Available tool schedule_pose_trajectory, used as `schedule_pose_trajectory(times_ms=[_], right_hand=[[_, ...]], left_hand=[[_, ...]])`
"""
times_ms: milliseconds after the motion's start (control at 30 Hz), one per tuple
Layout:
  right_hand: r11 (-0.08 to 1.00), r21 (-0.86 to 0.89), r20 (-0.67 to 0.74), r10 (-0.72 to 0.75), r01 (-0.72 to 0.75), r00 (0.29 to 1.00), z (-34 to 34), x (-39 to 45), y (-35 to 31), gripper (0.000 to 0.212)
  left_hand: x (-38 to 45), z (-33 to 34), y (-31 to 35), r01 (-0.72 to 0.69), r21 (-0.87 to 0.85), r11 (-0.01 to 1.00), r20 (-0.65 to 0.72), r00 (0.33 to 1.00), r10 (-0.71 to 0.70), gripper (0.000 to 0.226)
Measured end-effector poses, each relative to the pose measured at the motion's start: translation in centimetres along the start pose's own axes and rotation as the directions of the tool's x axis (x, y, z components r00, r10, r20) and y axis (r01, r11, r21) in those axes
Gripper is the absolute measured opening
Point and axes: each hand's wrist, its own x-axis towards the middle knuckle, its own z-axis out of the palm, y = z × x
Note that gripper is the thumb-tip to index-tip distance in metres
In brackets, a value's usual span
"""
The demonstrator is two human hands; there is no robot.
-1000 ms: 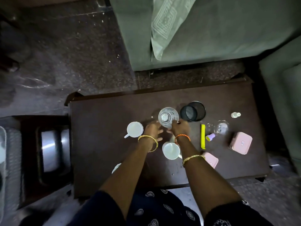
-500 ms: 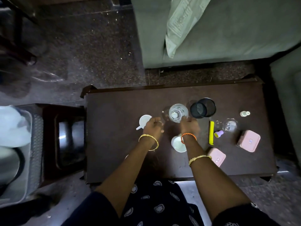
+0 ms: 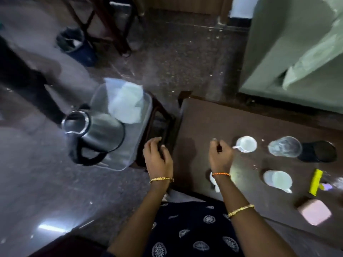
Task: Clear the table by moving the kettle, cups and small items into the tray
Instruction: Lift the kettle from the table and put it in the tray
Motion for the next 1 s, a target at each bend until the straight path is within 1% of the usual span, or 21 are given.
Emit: schedule_pose_trajectory(times_ms=[100, 133, 167, 200, 233, 267, 300, 367, 400, 433, 467, 567, 633, 700, 733, 800, 867, 900, 933, 967, 1000], right_hand=[[0.997, 0.004, 0.205, -0.075, 0.076, 0.976, 5.6, -3.9, -3.9, 0.042], [0.996, 0.036, 0.250, -0.089, 0.083, 0.964, 6.4, -4.2, -4.2, 0.041], [0.994, 0.057, 0.296, -0.104, 0.091, 0.950, 7.1, -4.6, -4.6, 0.039], [0.990, 0.058, 0.393, -0.144, 0.132, 0.908, 11.6, -8.5, -7.1, 0.038], [0.988, 0.063, 0.492, -0.152, 0.139, 0.857, 16.0, -12.6, -9.5, 0.036], [0.992, 0.070, 0.537, -0.129, 0.108, 0.834, 16.6, -13.2, -10.2, 0.035], [0.994, 0.076, 0.584, -0.111, 0.082, 0.804, 17.4, -13.8, -10.6, 0.034], [0.997, 0.072, 0.690, -0.051, 0.001, 0.722, 19.1, -15.0, -11.1, 0.024], [0.997, 0.060, 0.747, -0.014, -0.047, 0.665, 20.3, -16.0, -11.4, 0.018], [0.996, 0.038, 0.794, 0.016, -0.075, 0.607, 21.2, -17.1, -12.0, 0.015], [0.995, 0.011, 0.824, 0.046, -0.098, 0.565, 21.8, -17.8, -12.2, 0.015], [0.985, -0.033, 0.857, 0.116, -0.171, 0.503, 23.0, -18.4, -13.1, 0.022], [0.966, -0.037, 0.852, 0.163, -0.254, 0.497, 23.2, -18.2, -13.4, 0.022], [0.955, -0.073, 0.834, 0.216, -0.288, 0.507, 23.1, -18.0, -13.5, 0.038], [0.952, -0.073, 0.824, 0.225, -0.297, 0.520, 22.9, -17.8, -13.3, 0.041], [0.957, -0.068, 0.816, 0.215, -0.281, 0.536, 22.8, -17.7, -13.0, 0.036], [0.964, -0.095, 0.799, 0.222, -0.248, 0.559, 22.9, -18.0, -13.1, 0.046], [0.965, -0.092, 0.779, 0.224, -0.247, 0.585, 22.9, -18.3, -13.2, 0.050], [0.961, -0.078, 0.753, 0.230, -0.264, 0.617, 23.1, -18.4, -13.2, 0.051], [0.956, -0.053, 0.719, 0.237, -0.289, 0.653, 23.2, -18.5, -13.0, 0.050], [0.951, -0.021, 0.680, 0.239, -0.308, 0.693, 23.2, -18.4, -12.9, 0.049]], left_hand=[[2.8, -5.5, -2.3, -0.056, 0.021, 0.998, -0.170, 0.984, 0.059, 0.034], [3.4, -6.2, -2.2, -0.038, 0.007, 0.999, -0.215, 0.976, 0.039, 0.039], [4.1, -6.7, -2.2, 0.002, -0.004, 1.000, -0.258, 0.966, -0.003, 0.043], [6.2, -11.2, -5.6, 0.091, -0.004, 0.996, -0.342, 0.936, -0.087, 0.047], [8.3, -15.7, -9.1, 0.170, 0.004, 0.985, -0.438, 0.886, -0.151, 0.050], [8.9, -15.9, -9.7, 0.190, 0.011, 0.982, -0.469, 0.868, -0.163, 0.052], [9.4, -16.3, -10.2, 0.218, -0.017, 0.976, -0.453, 0.868, -0.202, 0.052], [9.7, -16.9, -10.7, 0.360, -0.128, 0.924, -0.356, 0.853, -0.381, 0.048], [10.0, -17.4, -11.5, 0.472, -0.206, 0.857, -0.260, 0.818, -0.513, 0.050], [10.2, -18.1, -12.4, 0.552, -0.256, 0.793, -0.169, 0.783, -0.599, 0.057], [10.3, -18.5, -13.0, 0.587, -0.282, 0.759, -0.124, 0.762, -0.635, 0.063], [10.3, -19.2, -13.7, 0.572, -0.320, 0.755, -0.122, 0.766, -0.632, 0.069], [10.0, -19.0, -13.9, 0.580, -0.391, 0.715, -0.018, 0.772, -0.636, 0.067], [9.6, -18.7, -14.6, 0.598, -0.440, 0.670, 0.113, 0.776, -0.620, 0.055], [9.4, -18.5, -15.0, 0.612, -0.455, 0.647, 0.144, 0.768, -0.625, 0.049], [9.3, -17.8, -15.8, 0.647, -0.414, 0.640, 0.113, 0.735, -0.669, 0.040], [9.3, -16.8, -16.8, 0.715, -0.240, 0.657, -0.006, 0.676, -0.737, 0.030], [9.2, -16.4, -17.2, 0.759, -0.184, 0.624, -0.042, 0.628, -0.777, 0.027], [9.0, -15.9, -17.7, 0.804, -0.140, 0.578, -0.036, 0.579, -0.814, 0.031], [9.0, -15.5, -18.1, 0.850, -0.113, 0.514, 0.039, 0.520, -0.853, 0.040], [8.9, -14.9, -18.7, 0.873, -0.076, 0.482, 0.151, 0.488, -0.860, 0.046]])
